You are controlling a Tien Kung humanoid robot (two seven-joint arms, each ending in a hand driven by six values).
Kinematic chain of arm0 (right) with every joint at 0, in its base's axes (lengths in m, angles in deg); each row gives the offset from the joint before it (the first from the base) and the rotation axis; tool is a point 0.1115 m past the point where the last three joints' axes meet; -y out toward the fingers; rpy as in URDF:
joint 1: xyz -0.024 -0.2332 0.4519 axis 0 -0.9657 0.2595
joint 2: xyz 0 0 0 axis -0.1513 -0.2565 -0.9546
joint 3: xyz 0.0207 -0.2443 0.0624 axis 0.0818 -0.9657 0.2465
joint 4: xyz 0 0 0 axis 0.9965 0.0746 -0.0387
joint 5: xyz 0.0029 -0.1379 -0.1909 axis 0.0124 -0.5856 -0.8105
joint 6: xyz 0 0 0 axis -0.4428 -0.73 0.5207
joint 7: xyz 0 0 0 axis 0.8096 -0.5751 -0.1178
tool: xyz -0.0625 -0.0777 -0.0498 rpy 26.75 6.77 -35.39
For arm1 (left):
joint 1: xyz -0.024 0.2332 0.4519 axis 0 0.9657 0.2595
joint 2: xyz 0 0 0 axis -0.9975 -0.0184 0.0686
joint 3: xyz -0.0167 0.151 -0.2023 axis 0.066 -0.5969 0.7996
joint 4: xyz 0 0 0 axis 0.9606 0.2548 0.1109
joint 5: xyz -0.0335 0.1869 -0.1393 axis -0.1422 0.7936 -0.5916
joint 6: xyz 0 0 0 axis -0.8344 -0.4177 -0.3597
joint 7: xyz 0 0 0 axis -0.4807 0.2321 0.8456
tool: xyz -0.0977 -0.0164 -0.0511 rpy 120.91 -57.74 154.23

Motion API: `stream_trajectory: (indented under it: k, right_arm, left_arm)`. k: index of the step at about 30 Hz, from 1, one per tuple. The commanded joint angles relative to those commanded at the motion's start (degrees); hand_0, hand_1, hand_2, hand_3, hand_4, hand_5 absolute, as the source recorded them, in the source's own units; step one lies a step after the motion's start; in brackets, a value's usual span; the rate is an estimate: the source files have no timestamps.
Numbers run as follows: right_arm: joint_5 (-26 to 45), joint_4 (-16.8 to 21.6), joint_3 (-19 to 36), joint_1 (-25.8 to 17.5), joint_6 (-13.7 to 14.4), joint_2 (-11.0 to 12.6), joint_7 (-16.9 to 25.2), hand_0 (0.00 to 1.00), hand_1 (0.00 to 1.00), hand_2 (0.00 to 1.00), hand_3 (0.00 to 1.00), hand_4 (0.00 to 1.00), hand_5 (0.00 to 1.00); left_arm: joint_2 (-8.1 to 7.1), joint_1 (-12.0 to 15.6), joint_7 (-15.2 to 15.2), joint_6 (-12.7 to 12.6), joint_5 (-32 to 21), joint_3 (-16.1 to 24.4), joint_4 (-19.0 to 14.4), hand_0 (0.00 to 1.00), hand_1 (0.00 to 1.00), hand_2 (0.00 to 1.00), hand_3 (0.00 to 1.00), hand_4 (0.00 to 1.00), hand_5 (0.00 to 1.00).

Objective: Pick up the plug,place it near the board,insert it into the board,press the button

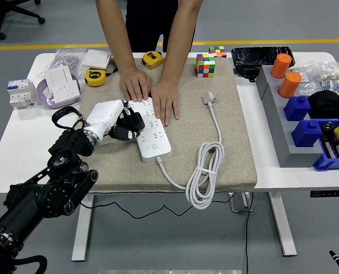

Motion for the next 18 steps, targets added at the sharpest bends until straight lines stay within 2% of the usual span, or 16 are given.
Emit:
stream_trajectory:
  k: [12,18]
  right_arm:
    - [-0.1,0.0,0.2,-0.4,0.0,-0.1,-0.1,0.878,0.869,0.828,0.849,0.998,0.998]
    - [0.2,0.0,0.2,-0.4,0.0,-0.2,0.0,0.878,0.869,0.828,0.849,0.998,0.998]
  left_arm:
    - [0.0,1.5,-0.3,-0.2,-2.2,2.2,-1.8,0.303,0.267,0.192,0.358,0.703,0.198]
    - [0.0,3.7,-0.3,-0.4,-2.4,5.9,-6.2,0.302,0.265,0.192,0.358,0.702,0.198]
